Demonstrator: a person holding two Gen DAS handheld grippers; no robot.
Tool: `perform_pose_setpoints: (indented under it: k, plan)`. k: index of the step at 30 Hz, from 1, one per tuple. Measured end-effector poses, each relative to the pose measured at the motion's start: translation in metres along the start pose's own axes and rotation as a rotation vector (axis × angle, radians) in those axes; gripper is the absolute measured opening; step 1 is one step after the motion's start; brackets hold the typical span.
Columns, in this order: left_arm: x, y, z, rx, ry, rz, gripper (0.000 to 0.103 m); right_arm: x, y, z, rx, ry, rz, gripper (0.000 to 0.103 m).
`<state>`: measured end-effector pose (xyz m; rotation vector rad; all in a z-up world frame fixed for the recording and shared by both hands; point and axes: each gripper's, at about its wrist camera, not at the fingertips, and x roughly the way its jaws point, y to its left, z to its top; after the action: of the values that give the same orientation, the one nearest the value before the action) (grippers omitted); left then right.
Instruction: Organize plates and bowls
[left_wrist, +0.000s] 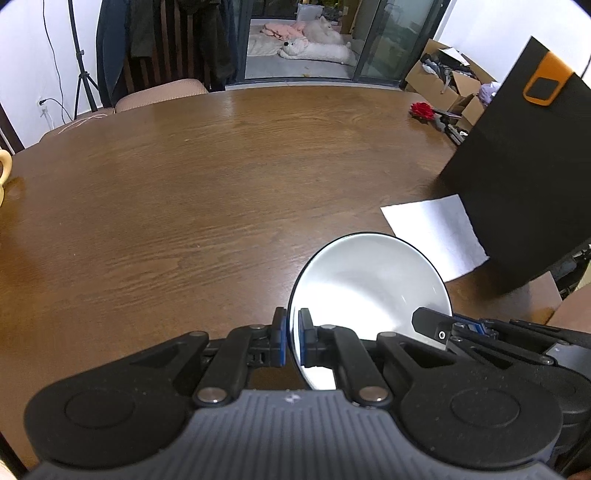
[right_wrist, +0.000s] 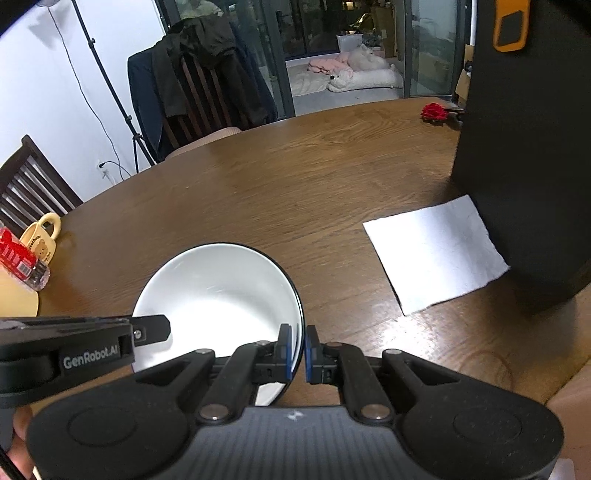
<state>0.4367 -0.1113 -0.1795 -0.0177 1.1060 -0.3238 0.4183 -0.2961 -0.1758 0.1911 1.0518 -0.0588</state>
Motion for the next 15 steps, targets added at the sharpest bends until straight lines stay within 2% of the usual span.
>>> perform_pose_setpoints:
  k: [15]
  plan:
    - [-0.022, -0.035, -0.029, 0.008, -0.008, -0.02, 0.006, -0.036, -0.027, -0.027, -0.002, -0.017, -0.025, 0.007]
